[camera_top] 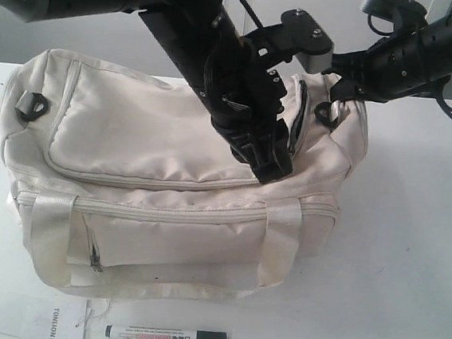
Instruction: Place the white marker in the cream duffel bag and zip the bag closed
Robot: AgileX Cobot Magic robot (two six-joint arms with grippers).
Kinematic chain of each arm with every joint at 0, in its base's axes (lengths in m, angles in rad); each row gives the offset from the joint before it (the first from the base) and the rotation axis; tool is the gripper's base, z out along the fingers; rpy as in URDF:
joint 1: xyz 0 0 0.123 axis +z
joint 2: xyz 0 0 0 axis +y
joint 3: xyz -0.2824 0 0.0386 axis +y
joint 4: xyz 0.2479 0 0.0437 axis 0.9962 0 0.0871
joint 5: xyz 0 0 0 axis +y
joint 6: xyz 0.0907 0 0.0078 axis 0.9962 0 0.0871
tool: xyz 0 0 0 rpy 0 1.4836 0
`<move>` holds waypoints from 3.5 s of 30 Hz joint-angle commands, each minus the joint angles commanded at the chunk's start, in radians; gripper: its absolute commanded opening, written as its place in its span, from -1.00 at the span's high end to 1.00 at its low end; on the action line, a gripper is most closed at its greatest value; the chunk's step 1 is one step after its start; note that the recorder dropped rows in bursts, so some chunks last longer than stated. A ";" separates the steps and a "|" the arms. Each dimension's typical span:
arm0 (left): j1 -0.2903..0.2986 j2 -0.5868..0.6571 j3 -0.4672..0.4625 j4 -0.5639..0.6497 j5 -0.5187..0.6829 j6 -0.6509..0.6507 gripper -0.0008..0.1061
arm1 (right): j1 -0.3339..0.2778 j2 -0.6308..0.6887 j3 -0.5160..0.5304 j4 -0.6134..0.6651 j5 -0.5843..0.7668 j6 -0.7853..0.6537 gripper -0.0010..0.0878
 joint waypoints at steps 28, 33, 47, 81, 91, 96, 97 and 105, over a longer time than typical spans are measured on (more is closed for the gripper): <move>0.002 -0.018 0.000 0.006 -0.022 -0.128 0.74 | 0.000 0.000 0.000 0.000 0.018 0.000 0.98; 0.045 0.002 0.000 -0.014 -0.105 -0.389 -0.02 | 0.000 0.000 0.000 0.000 0.020 0.000 0.98; 0.193 0.174 0.000 -0.511 0.021 -0.360 -0.11 | 0.000 0.000 0.000 0.000 0.002 -0.004 0.98; 0.198 0.243 0.000 -0.540 0.036 -0.337 -0.23 | 0.000 0.000 0.000 -0.002 -0.003 -0.006 0.98; 0.180 0.253 0.000 -0.661 -0.022 -0.346 -0.22 | 0.000 0.000 0.000 -0.002 -0.005 -0.006 0.98; 0.173 0.262 0.000 -0.697 0.006 -0.366 -0.22 | 0.000 0.000 0.000 -0.002 -0.005 -0.006 0.98; 0.173 0.262 0.000 -0.697 0.008 -0.371 -0.22 | 0.000 0.000 0.000 -0.002 -0.004 -0.009 0.98; 0.173 0.262 0.000 -0.697 -0.015 -0.408 0.36 | 0.000 0.000 0.000 -0.002 -0.004 -0.009 0.98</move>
